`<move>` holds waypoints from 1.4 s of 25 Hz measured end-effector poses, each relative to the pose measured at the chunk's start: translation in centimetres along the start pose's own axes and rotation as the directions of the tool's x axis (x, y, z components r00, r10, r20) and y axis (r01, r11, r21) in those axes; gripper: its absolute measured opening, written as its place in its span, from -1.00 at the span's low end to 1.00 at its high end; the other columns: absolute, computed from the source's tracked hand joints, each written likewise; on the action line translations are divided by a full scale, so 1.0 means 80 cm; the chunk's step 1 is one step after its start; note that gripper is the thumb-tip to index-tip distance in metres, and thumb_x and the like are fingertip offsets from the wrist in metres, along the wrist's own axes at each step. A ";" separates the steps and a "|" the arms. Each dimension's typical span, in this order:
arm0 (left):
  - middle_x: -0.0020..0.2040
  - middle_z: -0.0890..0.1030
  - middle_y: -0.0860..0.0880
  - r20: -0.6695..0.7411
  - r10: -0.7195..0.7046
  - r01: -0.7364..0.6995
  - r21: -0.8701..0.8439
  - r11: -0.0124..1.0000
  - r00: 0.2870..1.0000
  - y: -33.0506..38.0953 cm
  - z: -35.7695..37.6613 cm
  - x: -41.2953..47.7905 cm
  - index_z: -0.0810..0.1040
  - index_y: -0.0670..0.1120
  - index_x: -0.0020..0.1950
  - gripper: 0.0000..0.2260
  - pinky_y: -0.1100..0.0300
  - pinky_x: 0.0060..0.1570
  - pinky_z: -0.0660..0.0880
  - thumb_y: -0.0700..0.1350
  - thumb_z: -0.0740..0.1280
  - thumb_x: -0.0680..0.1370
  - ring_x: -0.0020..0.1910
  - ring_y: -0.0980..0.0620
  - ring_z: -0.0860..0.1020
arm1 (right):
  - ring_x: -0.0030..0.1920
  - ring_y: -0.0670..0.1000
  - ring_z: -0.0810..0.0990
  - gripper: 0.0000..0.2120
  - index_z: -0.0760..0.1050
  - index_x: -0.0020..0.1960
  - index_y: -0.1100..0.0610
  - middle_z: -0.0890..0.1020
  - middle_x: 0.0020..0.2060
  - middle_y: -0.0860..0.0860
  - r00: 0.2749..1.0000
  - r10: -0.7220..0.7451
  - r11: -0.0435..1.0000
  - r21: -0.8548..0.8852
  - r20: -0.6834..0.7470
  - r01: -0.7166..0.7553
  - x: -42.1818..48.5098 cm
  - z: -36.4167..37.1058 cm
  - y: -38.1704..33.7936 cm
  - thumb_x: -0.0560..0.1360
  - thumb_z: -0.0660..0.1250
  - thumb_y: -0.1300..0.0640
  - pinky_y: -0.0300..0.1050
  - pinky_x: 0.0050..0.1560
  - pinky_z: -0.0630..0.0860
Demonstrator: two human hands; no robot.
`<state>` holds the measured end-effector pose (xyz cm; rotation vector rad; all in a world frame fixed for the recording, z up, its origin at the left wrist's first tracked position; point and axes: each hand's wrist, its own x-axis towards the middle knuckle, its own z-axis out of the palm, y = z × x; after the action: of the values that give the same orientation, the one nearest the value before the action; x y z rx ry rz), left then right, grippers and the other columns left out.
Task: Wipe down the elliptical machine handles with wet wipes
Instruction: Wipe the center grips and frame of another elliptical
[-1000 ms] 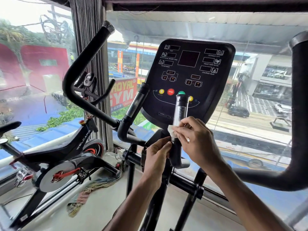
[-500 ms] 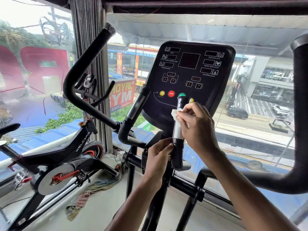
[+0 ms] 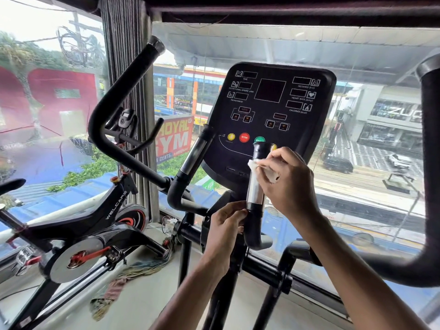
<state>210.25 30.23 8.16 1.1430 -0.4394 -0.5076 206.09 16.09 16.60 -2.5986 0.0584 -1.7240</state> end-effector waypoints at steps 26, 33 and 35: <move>0.06 0.75 -0.11 0.040 -0.001 0.001 -0.004 1.000 0.999 -0.007 -0.011 0.006 0.71 -0.06 0.13 -0.84 0.12 0.03 0.56 -0.15 0.45 0.55 0.10 -0.08 0.69 | -0.04 0.07 0.42 -0.89 0.74 -0.16 0.10 0.48 -0.12 0.00 0.982 -0.010 0.985 -0.169 0.191 0.043 0.031 0.011 -0.021 0.51 0.51 0.24 -0.16 -0.15 0.48; 0.08 0.75 -0.03 0.107 0.034 -0.039 0.040 0.998 0.994 -0.013 -0.019 0.008 0.72 -0.01 0.17 -0.67 -0.23 0.35 0.47 -0.02 0.51 0.42 0.19 -0.08 0.67 | -0.05 -0.06 0.28 -0.90 0.72 -0.18 0.12 0.48 -0.13 -0.02 0.950 -0.104 0.987 -0.084 0.293 0.134 -0.028 0.000 -0.028 0.52 0.51 0.19 -0.26 -0.03 0.33; 0.07 0.75 -0.04 0.101 0.036 -0.038 0.025 0.999 0.994 -0.014 -0.019 0.009 0.73 -0.02 0.15 -0.69 -0.23 0.34 0.46 -0.04 0.51 0.41 0.20 -0.10 0.67 | -0.07 -0.05 0.30 -0.93 0.73 -0.14 0.10 0.49 -0.13 -0.03 0.970 -0.092 0.991 -0.071 0.227 0.110 -0.022 0.001 -0.021 0.53 0.53 0.18 -0.28 -0.05 0.30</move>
<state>211.50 30.58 6.64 1.1367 -0.5550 -0.5296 205.52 17.82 15.02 -2.8858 -0.0072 -1.4735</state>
